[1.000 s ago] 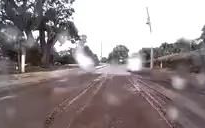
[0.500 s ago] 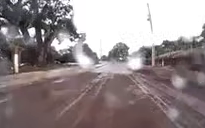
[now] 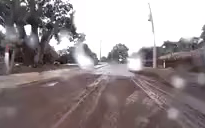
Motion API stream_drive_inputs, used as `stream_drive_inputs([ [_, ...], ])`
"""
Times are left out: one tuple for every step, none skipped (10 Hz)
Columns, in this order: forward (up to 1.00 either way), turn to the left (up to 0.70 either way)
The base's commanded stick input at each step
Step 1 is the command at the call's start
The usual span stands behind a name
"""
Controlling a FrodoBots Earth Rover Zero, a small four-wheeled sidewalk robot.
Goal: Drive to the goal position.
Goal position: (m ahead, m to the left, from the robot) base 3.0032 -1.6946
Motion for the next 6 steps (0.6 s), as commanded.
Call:
stream_drive_inputs([
  [0.85,0.00],
  [0.85,0.00],
  [0.85,0.00],
  [0.85,0.00],
  [0.85,0.00],
  [0.85,0.00],
])
